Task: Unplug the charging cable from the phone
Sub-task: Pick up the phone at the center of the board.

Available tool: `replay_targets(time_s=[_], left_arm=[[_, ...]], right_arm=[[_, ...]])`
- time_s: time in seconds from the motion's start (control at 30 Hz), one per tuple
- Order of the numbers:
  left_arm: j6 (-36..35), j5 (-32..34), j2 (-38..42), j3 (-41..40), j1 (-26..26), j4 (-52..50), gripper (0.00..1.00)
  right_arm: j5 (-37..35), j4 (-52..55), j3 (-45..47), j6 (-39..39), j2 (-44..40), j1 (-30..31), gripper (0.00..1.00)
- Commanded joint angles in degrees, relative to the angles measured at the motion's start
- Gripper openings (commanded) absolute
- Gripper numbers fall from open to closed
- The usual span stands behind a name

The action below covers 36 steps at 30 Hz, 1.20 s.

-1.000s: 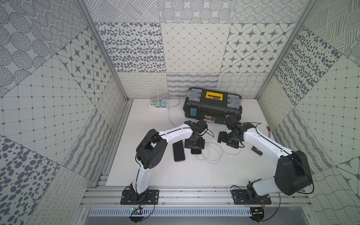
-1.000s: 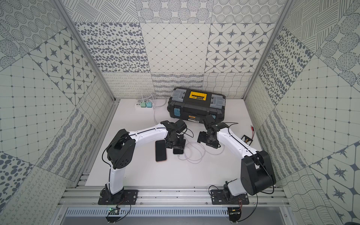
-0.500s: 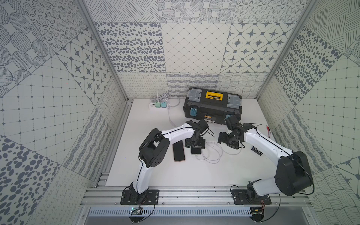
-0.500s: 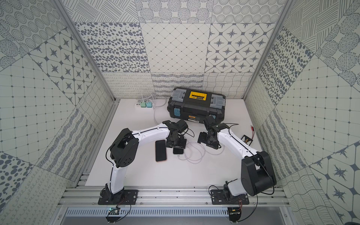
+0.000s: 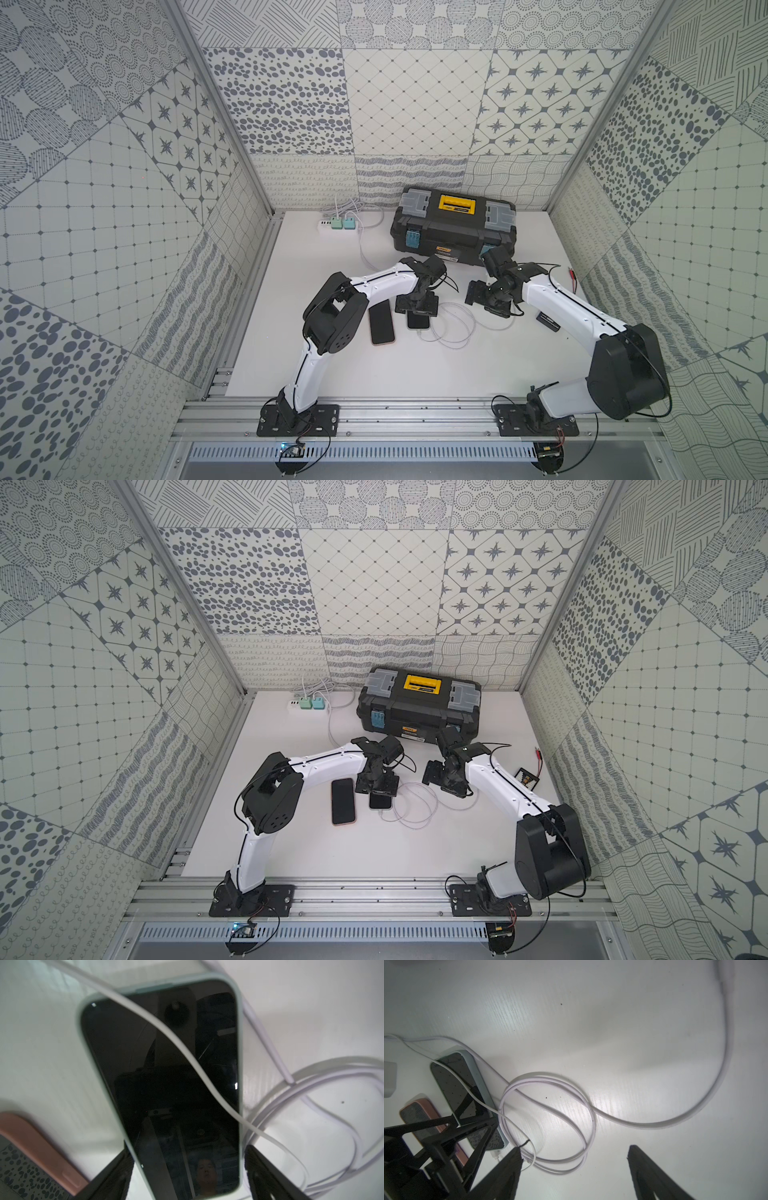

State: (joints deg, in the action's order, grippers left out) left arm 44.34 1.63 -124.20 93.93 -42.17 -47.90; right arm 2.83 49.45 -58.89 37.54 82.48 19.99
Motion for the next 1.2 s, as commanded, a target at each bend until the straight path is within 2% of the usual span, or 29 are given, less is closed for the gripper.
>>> replay_targets(time_s=[0.0, 0.4, 1.17], left_arm=[[-0.84, 2.78, -0.43, 0.66, -0.04, -1.62, 0.85], [-0.20, 5.20, 1.09, -2.08, 0.78, -1.65, 0.83], [3.30, 5.25, -1.99, 1.45, 0.39, -4.74, 0.86]], right_arm=[[0.22, -1.20, 0.08, 0.54, -1.69, -0.30, 0.83], [0.38, -1.53, -0.11, 1.09, -1.39, -0.39, 0.83], [0.49, -2.41, 0.60, 1.44, -1.07, -0.48, 0.83]])
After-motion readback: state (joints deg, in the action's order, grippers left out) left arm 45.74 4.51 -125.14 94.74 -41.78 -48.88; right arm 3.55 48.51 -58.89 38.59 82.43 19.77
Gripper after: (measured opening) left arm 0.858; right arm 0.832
